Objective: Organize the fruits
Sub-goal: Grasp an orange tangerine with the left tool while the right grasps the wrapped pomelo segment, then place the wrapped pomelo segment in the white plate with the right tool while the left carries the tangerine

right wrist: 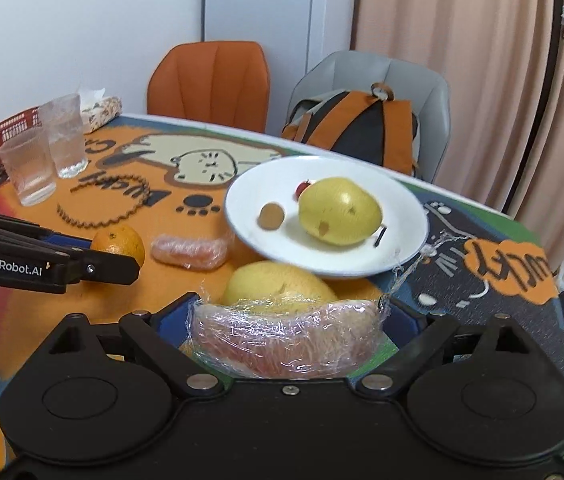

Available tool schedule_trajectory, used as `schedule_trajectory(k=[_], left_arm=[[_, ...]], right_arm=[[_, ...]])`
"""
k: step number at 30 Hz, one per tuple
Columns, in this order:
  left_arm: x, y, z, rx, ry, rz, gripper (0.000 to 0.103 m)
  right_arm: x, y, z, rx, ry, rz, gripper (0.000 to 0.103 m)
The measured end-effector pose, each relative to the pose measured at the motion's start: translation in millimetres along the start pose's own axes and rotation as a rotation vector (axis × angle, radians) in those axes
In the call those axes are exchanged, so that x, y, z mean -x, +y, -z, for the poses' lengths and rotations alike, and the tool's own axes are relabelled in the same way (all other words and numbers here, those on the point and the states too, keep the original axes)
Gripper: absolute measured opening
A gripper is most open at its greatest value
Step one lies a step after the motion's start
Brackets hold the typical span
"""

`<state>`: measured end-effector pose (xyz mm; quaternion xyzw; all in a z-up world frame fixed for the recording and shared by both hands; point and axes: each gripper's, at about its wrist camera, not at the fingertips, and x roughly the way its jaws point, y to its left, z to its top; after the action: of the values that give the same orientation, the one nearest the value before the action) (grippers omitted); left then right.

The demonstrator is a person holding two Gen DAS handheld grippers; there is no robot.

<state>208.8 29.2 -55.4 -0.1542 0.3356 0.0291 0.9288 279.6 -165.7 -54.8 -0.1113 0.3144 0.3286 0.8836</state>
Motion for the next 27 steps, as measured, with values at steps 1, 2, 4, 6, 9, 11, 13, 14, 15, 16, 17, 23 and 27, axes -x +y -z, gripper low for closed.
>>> schedule_trajectory(k=[1, 2, 4, 6, 9, 11, 13, 14, 15, 16, 17, 23, 27], left_arm=[[-0.1, -0.7, -2.4, -0.001, -0.005, 0.002, 0.039], [-0.4, -1.5, -4.7, -0.003, -0.008, 0.004, 0.039], [-1.5, -2.8, -9.6, -0.007, -0.016, 0.007, 0.039], [-2.7, -4.1, -14.5, -0.011, -0.023, 0.009, 0.039], [-4.2, -5.7, -20.7, -0.017, -0.033, 0.013, 0.039], [-5.9, -6.6, -24.7, -0.019, -0.037, 0.014, 0.039], [-7.6, -8.2, -28.7, -0.023, -0.041, 0.016, 0.039], [-8.7, -9.0, -30.8, -0.024, -0.043, 0.018, 0.039], [-9.5, -9.8, -32.5, -0.025, -0.044, 0.018, 0.039], [-10.5, -11.1, -34.4, -0.027, -0.047, 0.02, 0.039], [-11.4, -12.1, -36.1, -0.028, -0.049, 0.02, 0.039], [-18.5, -12.9, -41.5, -0.022, -0.049, 0.008, 0.039], [-23.3, -13.3, -42.4, -0.015, -0.048, -0.001, 0.039]], right_arm=[[0.8, -2.1, -2.1, -0.005, -0.006, 0.004, 0.092], [1.3, -4.3, -4.4, -0.011, -0.012, 0.009, 0.092], [2.2, -8.2, -8.3, -0.018, -0.025, 0.021, 0.092], [2.2, -12.1, -12.6, -0.028, -0.035, 0.033, 0.092], [1.1, -18.5, -20.2, -0.042, -0.052, 0.051, 0.092], [0.2, -21.6, -24.8, -0.048, -0.061, 0.058, 0.092], [-1.4, -24.9, -29.4, -0.052, -0.072, 0.065, 0.092], [-2.6, -26.5, -31.3, -0.055, -0.076, 0.068, 0.092], [-3.9, -28.4, -33.1, -0.06, -0.081, 0.07, 0.092], [-5.1, -30.4, -35.2, -0.065, -0.086, 0.072, 0.092], [-6.5, -32.3, -37.3, -0.069, -0.089, 0.074, 0.092], [-17.7, -38.7, -46.3, -0.058, -0.098, 0.067, 0.092], [-29.3, -43.2, -47.7, -0.06, -0.09, 0.06, 0.092]])
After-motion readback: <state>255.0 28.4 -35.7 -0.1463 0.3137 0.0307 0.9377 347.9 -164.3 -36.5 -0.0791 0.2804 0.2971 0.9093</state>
